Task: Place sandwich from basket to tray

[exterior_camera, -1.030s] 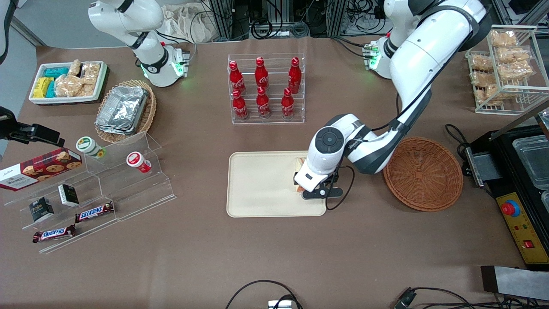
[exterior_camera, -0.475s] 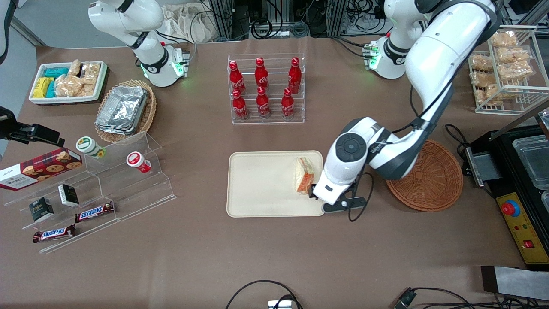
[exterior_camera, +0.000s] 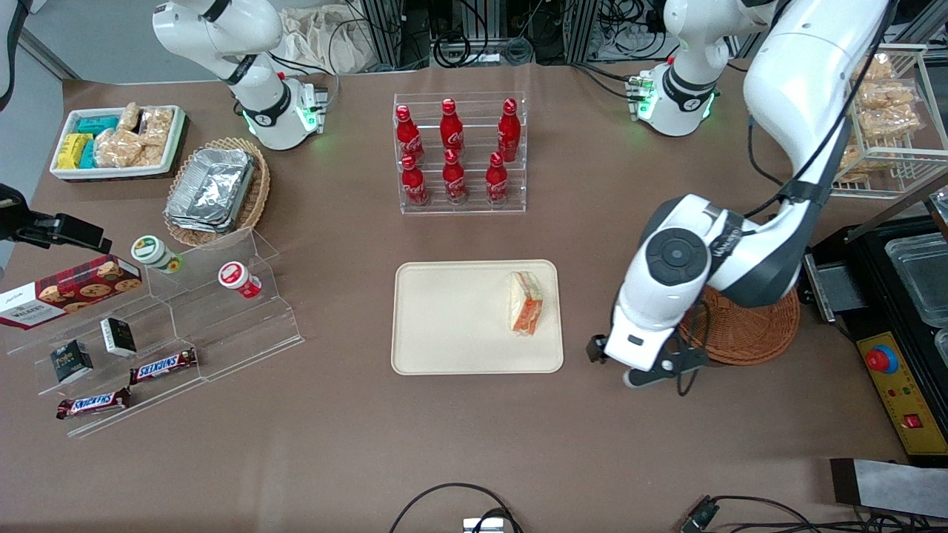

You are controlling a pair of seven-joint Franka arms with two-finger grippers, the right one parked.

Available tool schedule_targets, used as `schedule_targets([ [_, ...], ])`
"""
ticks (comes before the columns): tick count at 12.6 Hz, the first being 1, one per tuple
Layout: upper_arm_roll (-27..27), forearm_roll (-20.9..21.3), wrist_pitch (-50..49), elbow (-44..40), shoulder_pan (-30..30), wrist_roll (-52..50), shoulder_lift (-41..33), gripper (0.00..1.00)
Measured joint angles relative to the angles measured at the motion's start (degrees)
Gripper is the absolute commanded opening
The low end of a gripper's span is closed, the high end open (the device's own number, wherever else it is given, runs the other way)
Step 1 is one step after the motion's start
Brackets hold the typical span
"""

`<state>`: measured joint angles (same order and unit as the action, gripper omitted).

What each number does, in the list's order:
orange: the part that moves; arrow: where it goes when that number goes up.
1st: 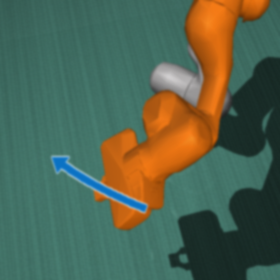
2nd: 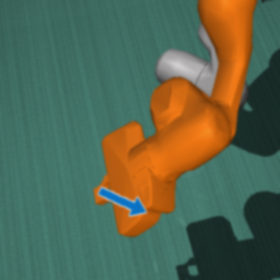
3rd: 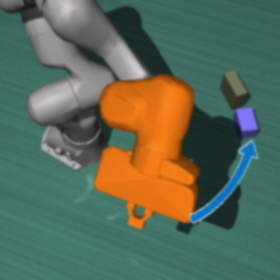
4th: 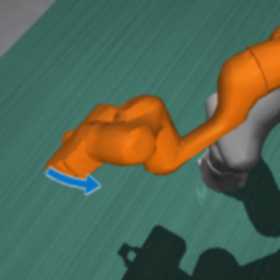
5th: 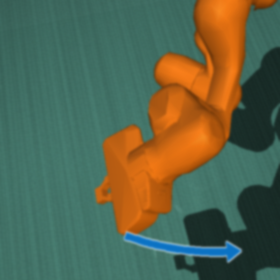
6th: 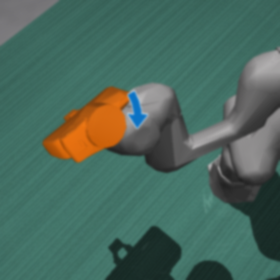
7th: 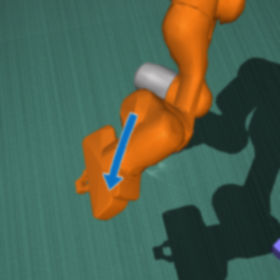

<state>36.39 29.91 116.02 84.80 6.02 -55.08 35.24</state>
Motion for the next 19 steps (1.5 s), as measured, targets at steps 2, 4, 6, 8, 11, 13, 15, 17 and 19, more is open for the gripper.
schedule_targets([
  [2, 0.01, 0.00, -2.67, -1.33, 1.09, 0.00, -0.35, 1.00],
  [4, 0.01, 0.00, -5.38, -3.14, 1.36, 0.00, -0.38, 1.00],
  [6, 0.02, 0.00, -6.14, -3.76, 1.37, 0.00, -0.39, 1.00],
  [8, -0.02, 0.00, -6.52, -4.02, 1.67, 0.00, -0.39, 1.00],
  [11, -0.22, -1.61, -8.36, -4.97, 3.64, 3.45, -1.24, 1.00],
  [13, -3.53, -6.87, -9.11, -5.09, 3.81, 9.41, -4.14, 1.00],
  [15, -7.93, -11.89, -10.59, -5.08, 3.82, 16.73, -7.54, 1.00],
  [17, -11.09, -14.93, -11.58, -4.34, 3.78, 21.97, -10.13, 1.00],
  [19, -14.15, -17.88, -11.87, -2.00, 3.47, 26.93, -12.95, 1.00],
])
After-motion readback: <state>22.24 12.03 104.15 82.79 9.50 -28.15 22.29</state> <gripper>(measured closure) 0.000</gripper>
